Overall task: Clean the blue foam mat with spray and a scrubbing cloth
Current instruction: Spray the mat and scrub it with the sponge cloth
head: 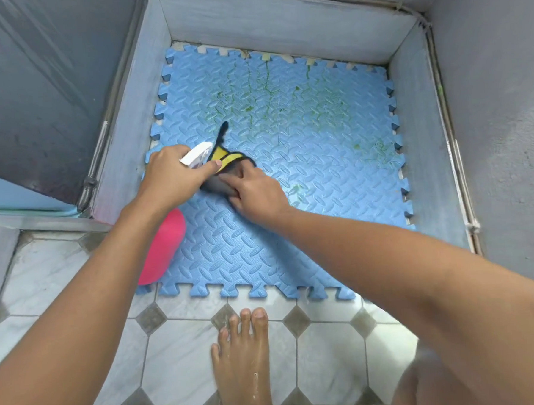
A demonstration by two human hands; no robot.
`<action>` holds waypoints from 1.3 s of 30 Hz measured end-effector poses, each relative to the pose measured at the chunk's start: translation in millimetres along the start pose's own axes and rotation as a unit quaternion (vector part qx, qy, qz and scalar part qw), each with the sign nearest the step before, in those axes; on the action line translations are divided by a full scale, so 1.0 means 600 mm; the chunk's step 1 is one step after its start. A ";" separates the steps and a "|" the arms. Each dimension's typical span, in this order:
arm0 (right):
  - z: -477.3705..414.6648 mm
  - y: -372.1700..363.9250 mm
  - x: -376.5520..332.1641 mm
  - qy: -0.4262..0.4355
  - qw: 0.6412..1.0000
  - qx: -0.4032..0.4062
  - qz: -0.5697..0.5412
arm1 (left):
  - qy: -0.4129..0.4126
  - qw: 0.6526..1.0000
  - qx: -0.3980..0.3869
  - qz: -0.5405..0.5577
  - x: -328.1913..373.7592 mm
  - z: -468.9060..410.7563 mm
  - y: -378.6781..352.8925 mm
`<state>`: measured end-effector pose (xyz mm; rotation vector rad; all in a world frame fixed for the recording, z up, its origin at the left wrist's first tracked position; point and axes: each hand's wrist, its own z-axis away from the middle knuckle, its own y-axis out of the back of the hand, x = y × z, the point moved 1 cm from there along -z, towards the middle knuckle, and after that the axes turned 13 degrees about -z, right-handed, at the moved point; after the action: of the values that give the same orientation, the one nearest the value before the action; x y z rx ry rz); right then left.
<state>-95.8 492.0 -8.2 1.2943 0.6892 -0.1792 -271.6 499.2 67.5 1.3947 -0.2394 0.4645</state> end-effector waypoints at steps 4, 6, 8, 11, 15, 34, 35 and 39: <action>0.077 0.022 0.046 0.177 0.973 -0.146 0.036 | 0.024 0.999 0.019 0.017 -0.006 0.001 0.017; 0.074 0.074 0.122 0.139 0.979 -0.127 0.079 | 0.030 0.999 0.025 0.029 -0.012 0.002 0.024; 0.055 0.154 0.214 -0.011 0.995 -0.026 0.092 | 0.029 0.999 0.029 0.033 -0.013 0.002 0.026; 0.049 0.235 0.304 -0.243 0.959 0.143 0.038 | 0.023 0.999 0.031 0.032 -0.012 0.004 0.019; 0.058 0.147 0.217 -0.214 0.969 0.126 0.009 | 0.022 0.999 0.016 0.043 -0.010 0.007 0.013; 0.104 0.252 0.285 -0.214 0.967 0.133 -0.028 | -0.083 0.992 -0.090 0.043 0.135 -0.050 -0.017; 0.103 0.252 0.281 -0.157 0.979 0.126 -0.027 | -0.091 0.990 -0.097 0.037 0.151 -0.060 -0.024; 0.090 0.197 0.261 -0.096 0.995 -0.009 0.024 | -0.136 0.983 -0.124 0.024 0.201 -0.089 -0.049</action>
<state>105.7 515.3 7.0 1.2574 0.4953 -0.2542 -157.4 569.2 84.1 1.2072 -0.5373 0.2706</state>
